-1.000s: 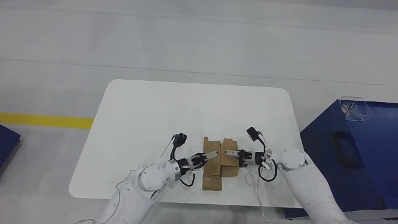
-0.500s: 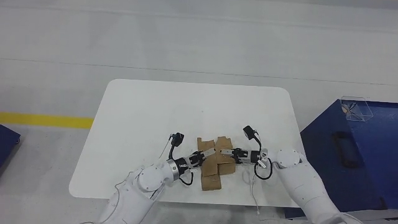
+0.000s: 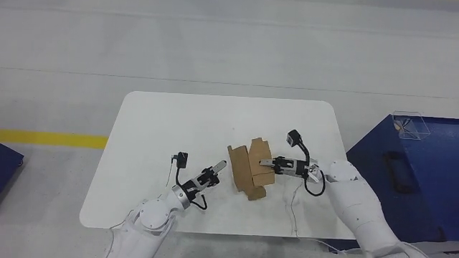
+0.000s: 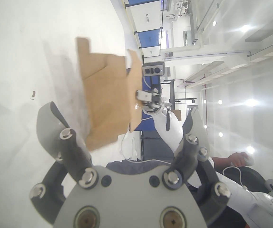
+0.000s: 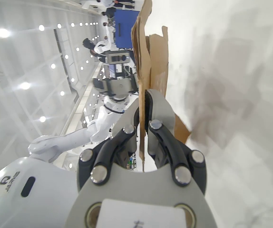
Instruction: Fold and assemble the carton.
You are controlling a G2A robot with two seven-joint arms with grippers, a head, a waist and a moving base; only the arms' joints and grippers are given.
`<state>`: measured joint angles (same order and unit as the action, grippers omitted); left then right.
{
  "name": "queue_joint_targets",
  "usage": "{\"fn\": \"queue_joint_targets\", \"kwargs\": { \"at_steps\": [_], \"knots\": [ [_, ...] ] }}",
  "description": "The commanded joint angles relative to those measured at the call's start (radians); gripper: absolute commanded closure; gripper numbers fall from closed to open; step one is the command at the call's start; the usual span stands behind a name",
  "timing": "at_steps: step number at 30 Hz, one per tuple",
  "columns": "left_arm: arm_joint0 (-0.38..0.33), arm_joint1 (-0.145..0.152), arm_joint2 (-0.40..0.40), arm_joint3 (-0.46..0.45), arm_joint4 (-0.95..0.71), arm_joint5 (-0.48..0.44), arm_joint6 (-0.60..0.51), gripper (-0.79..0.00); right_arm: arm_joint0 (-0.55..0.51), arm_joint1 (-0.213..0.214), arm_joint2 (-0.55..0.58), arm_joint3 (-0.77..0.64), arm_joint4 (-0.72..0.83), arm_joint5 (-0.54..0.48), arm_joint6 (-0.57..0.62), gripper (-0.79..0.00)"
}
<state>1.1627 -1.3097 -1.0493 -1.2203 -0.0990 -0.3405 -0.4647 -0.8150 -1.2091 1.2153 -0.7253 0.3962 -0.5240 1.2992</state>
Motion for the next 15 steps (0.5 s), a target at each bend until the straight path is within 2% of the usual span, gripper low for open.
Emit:
{"fn": "queue_joint_targets", "kwargs": {
  "at_steps": [1,5,8,11,15],
  "knots": [
    [0.0,0.0,0.0,0.0,0.0,0.0,0.0,-0.785,-0.032,0.02,0.051,-0.136,0.059,0.036,0.033,0.0],
    [0.0,0.0,0.0,0.0,0.0,0.0,0.0,-0.785,-0.156,0.065,0.195,-0.508,0.168,0.094,0.09,0.0],
    [0.0,0.0,0.0,0.0,0.0,0.0,0.0,-0.785,-0.269,0.082,0.275,-0.811,0.221,0.138,0.075,0.0],
    [0.0,0.0,0.0,0.0,0.0,0.0,0.0,-0.785,-0.337,0.087,0.303,-1.02,0.207,0.143,0.017,0.0],
    [0.0,0.0,0.0,0.0,0.0,0.0,0.0,-0.785,-0.398,0.085,0.288,-1.189,0.127,0.105,-0.081,0.0]
  ]
}}
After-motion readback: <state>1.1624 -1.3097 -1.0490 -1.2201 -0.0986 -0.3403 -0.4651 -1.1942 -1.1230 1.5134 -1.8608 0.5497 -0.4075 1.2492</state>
